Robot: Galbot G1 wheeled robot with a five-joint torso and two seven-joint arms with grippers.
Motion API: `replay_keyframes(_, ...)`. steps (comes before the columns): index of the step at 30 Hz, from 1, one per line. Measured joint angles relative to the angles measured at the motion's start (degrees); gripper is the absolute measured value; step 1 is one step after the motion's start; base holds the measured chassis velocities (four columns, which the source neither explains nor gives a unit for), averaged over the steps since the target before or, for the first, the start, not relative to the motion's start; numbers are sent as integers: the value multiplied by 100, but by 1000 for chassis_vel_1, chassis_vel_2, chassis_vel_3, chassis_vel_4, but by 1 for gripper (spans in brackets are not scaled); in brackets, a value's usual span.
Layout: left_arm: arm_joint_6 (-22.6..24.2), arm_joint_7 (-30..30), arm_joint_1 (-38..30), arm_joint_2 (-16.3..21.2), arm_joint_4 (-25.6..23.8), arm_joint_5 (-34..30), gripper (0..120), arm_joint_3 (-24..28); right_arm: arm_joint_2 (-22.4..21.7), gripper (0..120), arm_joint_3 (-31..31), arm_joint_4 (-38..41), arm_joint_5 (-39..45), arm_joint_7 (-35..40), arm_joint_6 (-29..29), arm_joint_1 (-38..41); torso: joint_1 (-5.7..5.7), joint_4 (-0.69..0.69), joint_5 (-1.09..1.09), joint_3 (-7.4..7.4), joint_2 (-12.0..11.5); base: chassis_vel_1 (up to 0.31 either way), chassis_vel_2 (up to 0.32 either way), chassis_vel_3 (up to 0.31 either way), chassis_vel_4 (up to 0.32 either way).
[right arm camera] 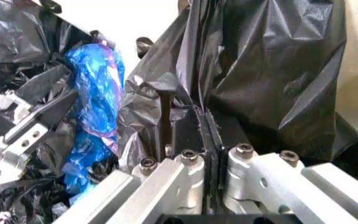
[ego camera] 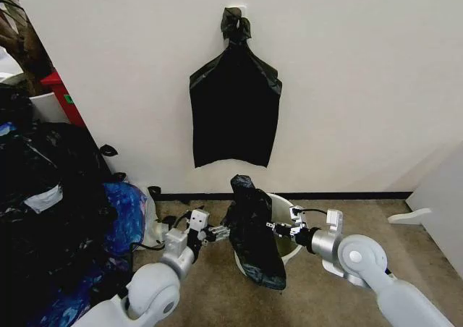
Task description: Place the garbage bag over the trash bin.
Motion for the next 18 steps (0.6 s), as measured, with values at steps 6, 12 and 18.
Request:
replay_keyframes(6, 347, -229, -332, -105, 80, -409, 100, 187, 11, 0, -1, -48, 3, -6, 9, -15, 0, 0, 0, 0, 0, 0, 0, 0, 0)
replay_keyframes(12, 687, -435, -453, -220, 178, -568, 100, 271, 36, 0, -17, -63, 3, -6, 43, -12, 0, 1, 0, 0, 0, 0, 0, 0, 0)
replay_keyframes(18, 1031, -643, -562, -330, 230, -950, 100, 356, 23, 0, -21, -41, 6, -9, 70, -35, 0, 0, 0, 0, 0, 0, 0, 0, 0)
